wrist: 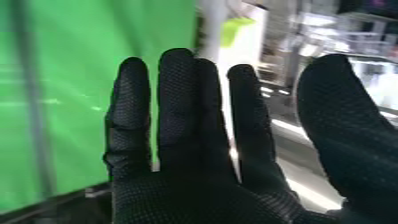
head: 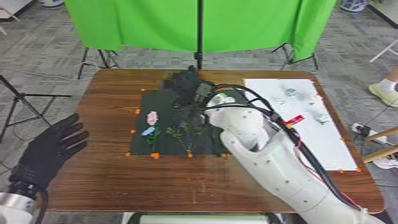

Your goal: Arrange flowers

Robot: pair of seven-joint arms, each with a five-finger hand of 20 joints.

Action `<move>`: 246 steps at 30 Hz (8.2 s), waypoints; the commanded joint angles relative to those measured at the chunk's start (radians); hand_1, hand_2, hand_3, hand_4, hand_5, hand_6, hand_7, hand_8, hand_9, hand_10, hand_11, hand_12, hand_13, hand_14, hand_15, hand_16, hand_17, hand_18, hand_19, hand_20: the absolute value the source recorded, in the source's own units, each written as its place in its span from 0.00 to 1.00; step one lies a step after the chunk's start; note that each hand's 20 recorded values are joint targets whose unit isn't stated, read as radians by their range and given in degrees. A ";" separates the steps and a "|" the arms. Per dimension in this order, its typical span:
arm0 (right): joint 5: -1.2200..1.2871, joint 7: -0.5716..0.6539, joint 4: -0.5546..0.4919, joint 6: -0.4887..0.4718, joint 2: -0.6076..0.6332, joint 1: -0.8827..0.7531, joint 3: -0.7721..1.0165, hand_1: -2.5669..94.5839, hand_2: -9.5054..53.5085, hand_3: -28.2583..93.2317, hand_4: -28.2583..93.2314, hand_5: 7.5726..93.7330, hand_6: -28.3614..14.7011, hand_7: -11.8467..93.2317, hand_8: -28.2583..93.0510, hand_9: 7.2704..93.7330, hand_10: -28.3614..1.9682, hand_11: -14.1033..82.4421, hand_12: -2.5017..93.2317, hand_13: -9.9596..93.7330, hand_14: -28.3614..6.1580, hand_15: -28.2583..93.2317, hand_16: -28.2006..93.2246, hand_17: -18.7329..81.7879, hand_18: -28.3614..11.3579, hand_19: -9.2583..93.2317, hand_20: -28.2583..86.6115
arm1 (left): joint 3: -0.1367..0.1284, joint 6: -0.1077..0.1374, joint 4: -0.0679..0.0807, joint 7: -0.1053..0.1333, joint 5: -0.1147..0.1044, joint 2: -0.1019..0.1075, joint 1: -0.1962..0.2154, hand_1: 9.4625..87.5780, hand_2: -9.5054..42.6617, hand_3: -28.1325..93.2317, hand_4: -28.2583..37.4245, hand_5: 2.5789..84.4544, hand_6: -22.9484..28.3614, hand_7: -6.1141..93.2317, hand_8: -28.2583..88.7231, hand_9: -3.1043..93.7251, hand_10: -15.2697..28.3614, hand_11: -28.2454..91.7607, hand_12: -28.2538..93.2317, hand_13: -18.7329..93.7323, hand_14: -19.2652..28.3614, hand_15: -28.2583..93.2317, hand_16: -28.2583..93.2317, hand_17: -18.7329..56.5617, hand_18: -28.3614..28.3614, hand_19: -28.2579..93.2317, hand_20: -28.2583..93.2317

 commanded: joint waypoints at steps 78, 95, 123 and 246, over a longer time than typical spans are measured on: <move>0.213 0.316 -0.095 0.154 0.478 -0.559 0.564 0.53 0.02 0.90 0.00 0.75 0.68 0.54 0.10 0.92 0.82 0.41 0.46 0.87 0.75 0.70 0.45 0.57 0.28 0.95 0.56 | -0.014 -0.014 -0.001 -0.021 0.009 -0.014 0.005 0.22 0.17 0.82 0.01 0.31 0.50 0.30 0.13 0.24 0.58 0.48 0.34 0.30 0.68 0.60 0.20 0.12 0.84 0.62 0.31; 0.187 0.028 -0.100 0.204 0.175 -0.169 0.130 0.52 0.00 0.94 0.00 0.79 0.67 0.51 0.12 0.96 0.83 0.37 0.49 0.89 0.76 0.70 0.47 0.58 0.27 0.96 0.56 | 0.003 -0.017 0.001 -0.029 0.008 -0.009 -0.002 0.22 0.17 0.82 0.01 0.31 0.50 0.30 0.13 0.24 0.58 0.48 0.34 0.30 0.67 0.60 0.20 0.12 0.84 0.62 0.31; -0.047 -0.018 0.216 0.215 -0.106 -0.029 -0.086 0.52 0.00 0.93 0.00 0.78 0.68 0.52 0.11 0.95 0.82 0.36 0.50 0.88 0.76 0.70 0.48 0.58 0.28 0.96 0.56 | 0.046 -0.022 0.031 -0.059 0.005 0.021 -0.073 0.22 0.17 0.82 0.01 0.31 0.50 0.30 0.13 0.24 0.58 0.48 0.34 0.30 0.67 0.60 0.20 0.12 0.85 0.62 0.31; 0.034 -0.025 0.091 0.227 0.074 -0.135 0.012 0.46 0.00 0.91 0.00 0.76 0.69 0.53 0.11 0.92 0.81 0.40 0.47 0.84 0.75 0.71 0.49 0.52 0.29 0.91 0.61 | 0.028 -0.020 0.022 -0.049 0.006 -0.007 -0.041 0.22 0.17 0.82 0.01 0.32 0.50 0.30 0.13 0.24 0.58 0.48 0.34 0.30 0.67 0.60 0.20 0.12 0.84 0.62 0.31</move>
